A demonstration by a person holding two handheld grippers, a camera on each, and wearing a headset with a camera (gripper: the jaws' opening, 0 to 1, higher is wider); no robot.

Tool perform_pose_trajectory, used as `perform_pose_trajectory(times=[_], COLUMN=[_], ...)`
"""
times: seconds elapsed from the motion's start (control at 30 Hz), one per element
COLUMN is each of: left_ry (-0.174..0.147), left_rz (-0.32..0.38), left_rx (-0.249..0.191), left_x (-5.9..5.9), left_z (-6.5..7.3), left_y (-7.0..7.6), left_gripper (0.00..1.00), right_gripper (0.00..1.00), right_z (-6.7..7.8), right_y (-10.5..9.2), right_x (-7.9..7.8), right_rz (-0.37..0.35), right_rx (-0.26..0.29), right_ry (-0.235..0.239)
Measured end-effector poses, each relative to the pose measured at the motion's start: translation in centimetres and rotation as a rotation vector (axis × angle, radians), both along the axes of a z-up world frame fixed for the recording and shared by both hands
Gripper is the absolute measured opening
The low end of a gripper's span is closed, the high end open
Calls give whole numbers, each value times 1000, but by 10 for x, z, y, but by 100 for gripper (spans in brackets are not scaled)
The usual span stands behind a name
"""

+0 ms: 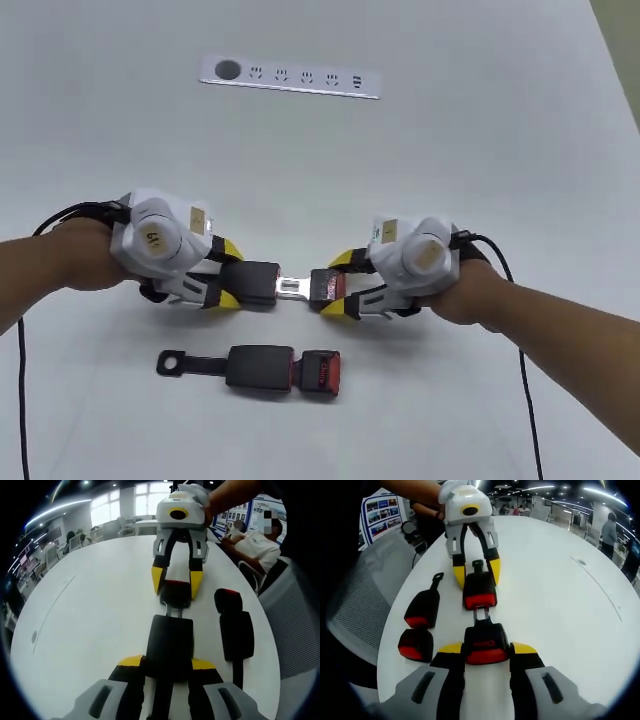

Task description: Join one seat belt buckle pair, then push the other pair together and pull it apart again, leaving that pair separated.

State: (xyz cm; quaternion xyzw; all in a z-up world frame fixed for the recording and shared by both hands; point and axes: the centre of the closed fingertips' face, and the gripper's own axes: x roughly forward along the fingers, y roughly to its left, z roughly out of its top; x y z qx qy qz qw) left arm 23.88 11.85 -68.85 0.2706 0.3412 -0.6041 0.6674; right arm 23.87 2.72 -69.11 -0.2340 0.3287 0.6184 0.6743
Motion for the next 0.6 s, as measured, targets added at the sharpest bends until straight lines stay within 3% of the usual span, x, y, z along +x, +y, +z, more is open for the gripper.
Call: perform_pose_trajectory(times=[0.43, 0.6], left_ry=[-2, -2], left_rz=[-6, -7], left_rx=[-10, 4], left_x=[0, 0], left_z=[0, 0], left_y=[-5, -6], left_gripper=[34, 34], right_gripper=[33, 33], right_z=[-2, -3], right_y=[9, 11], right_x=[-1, -1], right_rz=[-1, -2], right_rx=[7, 5], right_ry=[7, 10])
